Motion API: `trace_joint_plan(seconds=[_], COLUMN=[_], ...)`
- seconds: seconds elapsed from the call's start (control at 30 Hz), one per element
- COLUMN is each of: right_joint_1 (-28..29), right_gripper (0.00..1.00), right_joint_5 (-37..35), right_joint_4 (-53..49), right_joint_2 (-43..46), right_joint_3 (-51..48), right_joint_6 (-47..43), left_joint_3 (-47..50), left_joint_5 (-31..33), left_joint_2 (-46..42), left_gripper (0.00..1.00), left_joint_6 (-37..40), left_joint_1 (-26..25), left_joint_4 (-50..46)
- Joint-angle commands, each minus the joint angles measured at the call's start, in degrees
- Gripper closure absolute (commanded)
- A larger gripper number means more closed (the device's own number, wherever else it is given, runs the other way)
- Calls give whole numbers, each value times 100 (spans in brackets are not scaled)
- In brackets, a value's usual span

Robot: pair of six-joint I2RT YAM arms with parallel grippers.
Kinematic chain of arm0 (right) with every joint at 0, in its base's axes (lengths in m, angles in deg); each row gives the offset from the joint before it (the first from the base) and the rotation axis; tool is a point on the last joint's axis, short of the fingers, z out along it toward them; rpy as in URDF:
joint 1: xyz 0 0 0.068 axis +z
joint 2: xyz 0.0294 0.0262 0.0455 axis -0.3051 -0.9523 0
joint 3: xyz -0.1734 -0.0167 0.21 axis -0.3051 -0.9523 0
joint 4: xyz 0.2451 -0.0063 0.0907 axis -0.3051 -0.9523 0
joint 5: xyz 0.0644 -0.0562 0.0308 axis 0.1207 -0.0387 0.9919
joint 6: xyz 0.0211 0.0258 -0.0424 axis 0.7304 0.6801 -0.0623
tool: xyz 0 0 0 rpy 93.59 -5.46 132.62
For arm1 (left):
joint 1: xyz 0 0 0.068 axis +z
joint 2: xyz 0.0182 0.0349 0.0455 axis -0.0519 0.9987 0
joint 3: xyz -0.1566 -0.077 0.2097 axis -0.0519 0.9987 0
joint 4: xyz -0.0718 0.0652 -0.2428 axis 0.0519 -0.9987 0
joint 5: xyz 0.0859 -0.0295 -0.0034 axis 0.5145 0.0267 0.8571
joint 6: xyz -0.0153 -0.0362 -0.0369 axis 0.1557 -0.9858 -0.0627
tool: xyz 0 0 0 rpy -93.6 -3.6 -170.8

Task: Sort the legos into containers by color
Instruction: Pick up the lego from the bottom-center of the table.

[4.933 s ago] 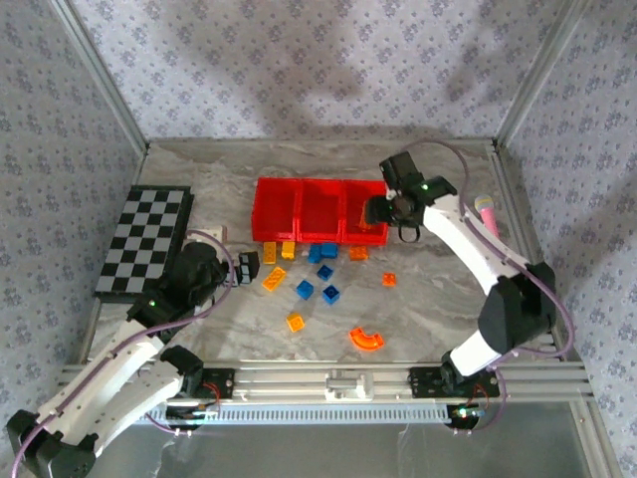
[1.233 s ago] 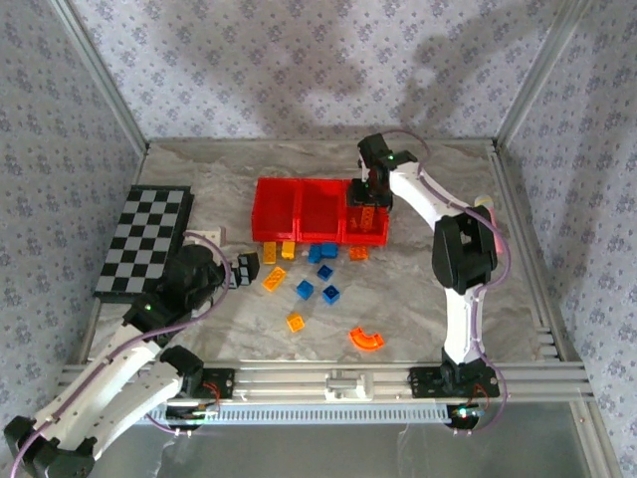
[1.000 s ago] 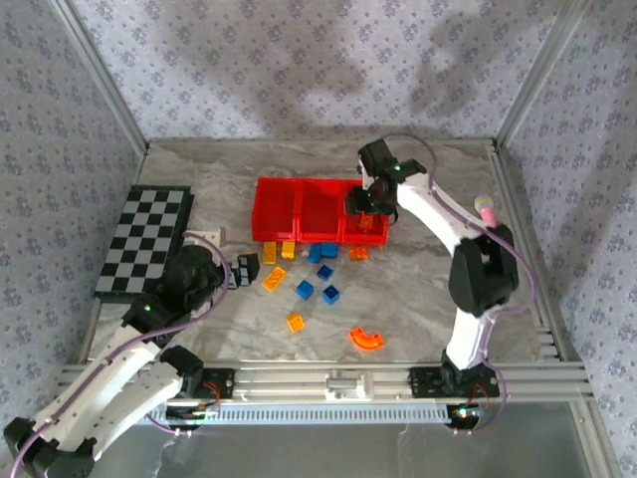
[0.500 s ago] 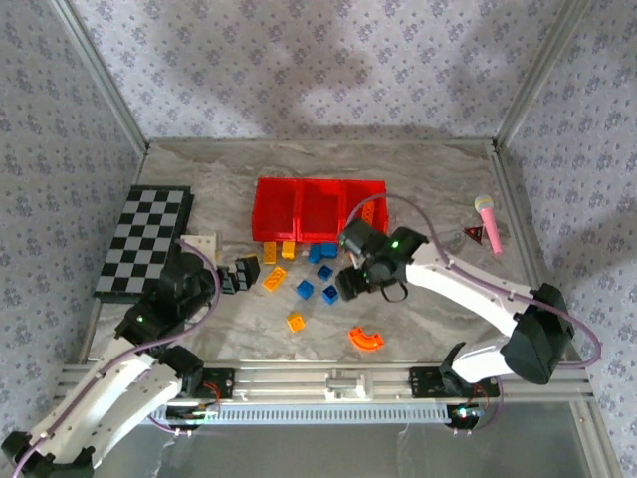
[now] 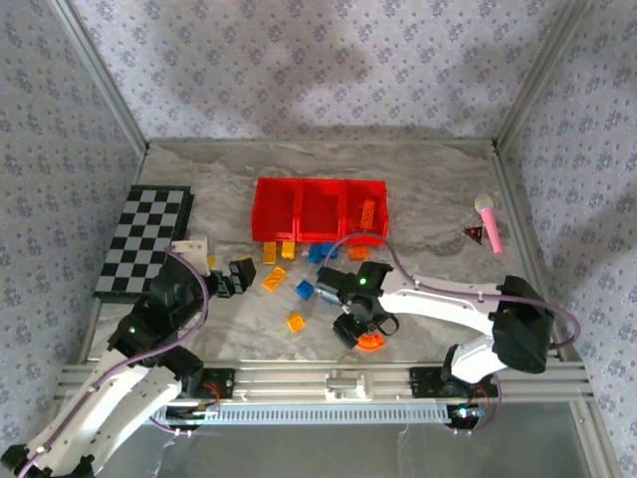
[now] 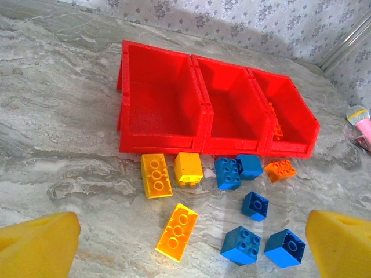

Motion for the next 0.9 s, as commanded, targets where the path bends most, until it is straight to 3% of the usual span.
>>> trace_joint_plan(seconds=[0.0, 0.5, 0.87], right_joint_1=[104, 139, 142], right_gripper=[17, 16, 25], right_joint_5=[-214, 84, 315], right_joint_4=[-103, 608, 1047], right_joint_2=[-287, -1022, -1399], right_joint_3=[-82, -186, -363], right_joint_6=[-143, -338, -378], left_joint_3=[32, -5, -55], left_joint_5=[73, 94, 119], left_joint_2=[-159, -236, -227], left_gripper=[0, 0, 0], left_joint_6=[-104, -157, -174], left_joint_1=[-50, -46, -45], left_joint_4=[-87, -124, -175])
